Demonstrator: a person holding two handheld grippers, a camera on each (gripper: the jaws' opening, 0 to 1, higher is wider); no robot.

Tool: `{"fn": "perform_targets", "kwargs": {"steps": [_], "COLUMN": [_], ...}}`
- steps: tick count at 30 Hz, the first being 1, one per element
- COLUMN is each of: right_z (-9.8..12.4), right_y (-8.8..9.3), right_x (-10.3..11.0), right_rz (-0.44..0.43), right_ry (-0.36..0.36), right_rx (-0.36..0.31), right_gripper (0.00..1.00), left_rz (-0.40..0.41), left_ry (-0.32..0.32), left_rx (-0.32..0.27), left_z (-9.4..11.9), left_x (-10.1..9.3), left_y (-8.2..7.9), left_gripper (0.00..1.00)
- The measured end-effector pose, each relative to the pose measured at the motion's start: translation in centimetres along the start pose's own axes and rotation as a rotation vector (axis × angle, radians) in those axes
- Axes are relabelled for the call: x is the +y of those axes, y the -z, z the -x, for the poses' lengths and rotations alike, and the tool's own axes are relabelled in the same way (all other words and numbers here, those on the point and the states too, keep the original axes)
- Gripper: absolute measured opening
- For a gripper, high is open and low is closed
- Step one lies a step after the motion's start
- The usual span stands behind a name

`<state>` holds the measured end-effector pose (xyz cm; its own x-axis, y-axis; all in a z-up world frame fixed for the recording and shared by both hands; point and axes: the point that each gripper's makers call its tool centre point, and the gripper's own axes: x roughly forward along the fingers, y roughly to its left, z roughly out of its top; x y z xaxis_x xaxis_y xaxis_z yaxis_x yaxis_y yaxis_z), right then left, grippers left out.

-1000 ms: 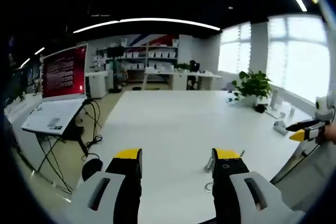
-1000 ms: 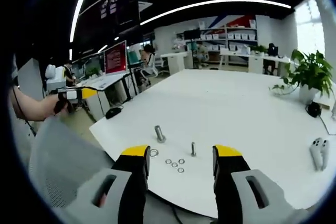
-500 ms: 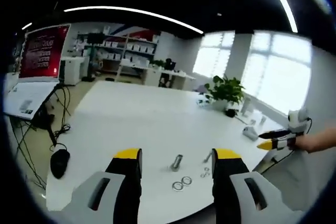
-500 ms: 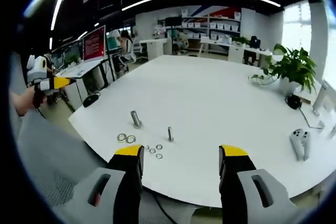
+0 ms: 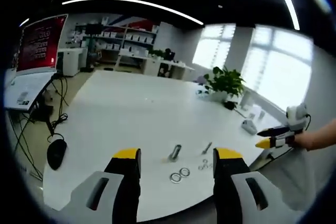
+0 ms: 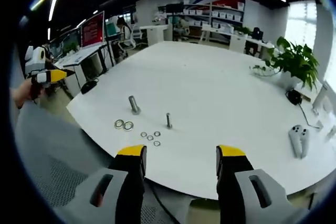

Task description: Place the washer onto the threaded stud by aligning its center hole with the stud, sliding it down to the base, and recovering from edge contact or off-axis alignment until the washer reaches the visible bottom stop.

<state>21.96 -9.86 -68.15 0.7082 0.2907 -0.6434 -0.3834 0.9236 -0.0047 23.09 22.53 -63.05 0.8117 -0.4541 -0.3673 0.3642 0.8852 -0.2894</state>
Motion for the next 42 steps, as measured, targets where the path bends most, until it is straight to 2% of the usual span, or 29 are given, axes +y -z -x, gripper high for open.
{"fn": "perform_targets", "kwargs": {"steps": [1,4,6,8,12,14,17,22,24,25,28,30,34,37,40,42], "right_z": [0.1,-0.1,-0.2,-0.2,0.0,0.2,0.4,0.2,-0.1,-0.2,0.0,0.1,-0.2,-0.2,-0.1,-0.1], "right_y": [-0.1,0.0,0.2,0.0,-0.8,-1.3,-1.9,-1.7,-0.8,-0.5,-1.0,-1.5,-0.8,-1.2,-1.0,-1.1], "right_x": [0.1,-0.3,0.3,0.4,0.8,0.6,0.5,0.4,1.1,1.0,0.8,1.1,1.3,1.7,2.1,2.2], "right_rz": [-0.006,-0.026,-0.056,-0.067,-0.117,-0.127,-0.187,-0.157,-0.166,-0.156,-0.121,-0.134,-0.138,-0.103,-0.112,-0.117], "right_ry": [-0.004,-0.009,-0.050,-0.061,-0.096,-0.095,-0.112,-0.106,-0.145,-0.139,-0.119,-0.132,-0.145,-0.159,-0.178,-0.186], "right_rx": [-0.012,-0.020,-0.010,-0.024,-0.078,-0.105,-0.150,-0.135,-0.086,-0.067,-0.088,-0.114,-0.079,-0.093,-0.080,-0.084], "right_gripper": [0.56,0.56,0.56,0.56,0.55,0.53,0.52,0.53,0.52,0.53,0.54,0.54,0.57,0.55,0.48,0.49], "left_rz": [-0.005,-0.016,-0.022,-0.017,-0.001,-0.003,-0.040,-0.071,-0.074,-0.082,-0.091,-0.078,-0.066,-0.094,-0.094,-0.092], "left_ry": [-0.011,-0.026,-0.038,-0.055,-0.088,-0.104,-0.130,-0.143,-0.135,-0.139,-0.156,-0.163,-0.157,-0.160,-0.170,-0.178], "left_rx": [-0.005,0.032,0.031,0.022,-0.003,0.012,0.032,0.056,0.060,0.062,0.050,0.046,0.069,0.075,0.084,0.088], "left_z": [0.1,-0.1,0.0,0.1,0.3,0.2,0.1,-0.1,-0.1,-0.1,0.1,0.2,0.0,0.0,0.0,0.1], "left_x": [0.2,0.4,0.6,1.0,1.7,1.9,2.0,2.1,2.0,2.0,2.4,2.7,2.6,2.5,2.8,2.9], "left_y": [-0.1,0.6,0.5,0.3,-0.1,0.1,0.3,0.6,0.7,0.7,0.4,0.3,0.8,0.8,1.0,1.1], "left_gripper": [0.52,0.52,0.52,0.52,0.52,0.53,0.54,0.54,0.55,0.54,0.54,0.53,0.52,0.53,0.54,0.53]}}
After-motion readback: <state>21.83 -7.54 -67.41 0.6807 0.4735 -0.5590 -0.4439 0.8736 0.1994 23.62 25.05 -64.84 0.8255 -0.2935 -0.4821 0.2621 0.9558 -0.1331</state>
